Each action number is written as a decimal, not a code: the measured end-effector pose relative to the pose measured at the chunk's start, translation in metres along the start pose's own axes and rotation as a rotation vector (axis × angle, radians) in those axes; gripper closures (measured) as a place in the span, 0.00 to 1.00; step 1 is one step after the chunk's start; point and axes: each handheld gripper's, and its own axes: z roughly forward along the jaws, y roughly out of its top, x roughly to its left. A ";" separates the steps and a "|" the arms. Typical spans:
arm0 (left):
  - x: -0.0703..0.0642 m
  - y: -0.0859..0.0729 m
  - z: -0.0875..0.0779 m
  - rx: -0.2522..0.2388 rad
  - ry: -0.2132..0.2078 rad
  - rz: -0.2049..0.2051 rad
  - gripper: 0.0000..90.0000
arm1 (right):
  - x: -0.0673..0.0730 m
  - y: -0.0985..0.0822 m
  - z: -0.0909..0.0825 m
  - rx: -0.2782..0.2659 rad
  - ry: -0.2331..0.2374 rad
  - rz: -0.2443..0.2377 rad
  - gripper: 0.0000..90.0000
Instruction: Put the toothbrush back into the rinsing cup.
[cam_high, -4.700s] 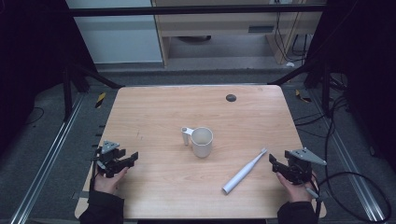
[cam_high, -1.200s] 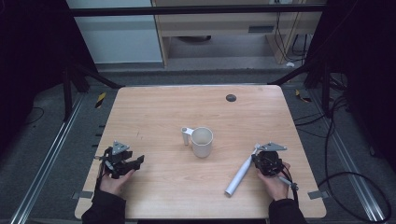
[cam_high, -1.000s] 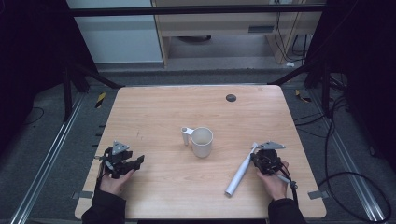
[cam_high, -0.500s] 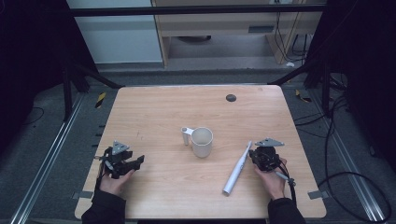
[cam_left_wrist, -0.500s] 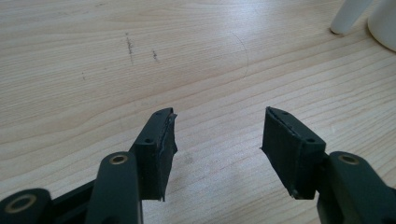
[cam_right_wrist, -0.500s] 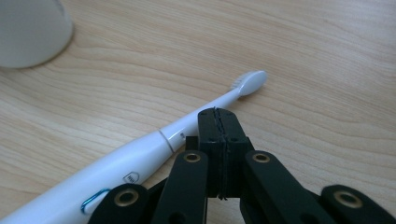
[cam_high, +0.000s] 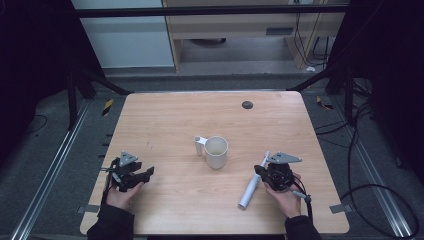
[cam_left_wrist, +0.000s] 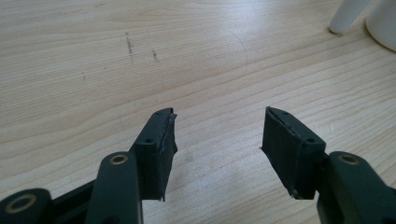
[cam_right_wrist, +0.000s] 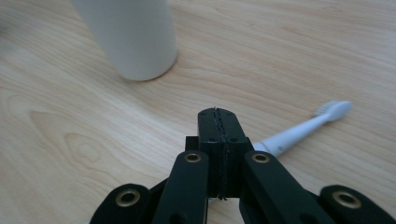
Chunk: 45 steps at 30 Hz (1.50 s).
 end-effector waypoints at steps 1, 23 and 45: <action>0.000 0.000 0.000 0.001 0.000 0.001 0.49 | 0.002 -0.001 -0.001 -0.002 0.018 -0.003 1.00; -0.001 -0.001 -0.001 0.003 -0.004 0.004 0.49 | 0.031 -0.025 -0.007 0.062 0.080 -0.049 1.00; -0.001 -0.001 -0.001 0.005 0.000 0.010 0.49 | 0.034 -0.033 -0.005 0.129 0.072 -0.078 1.00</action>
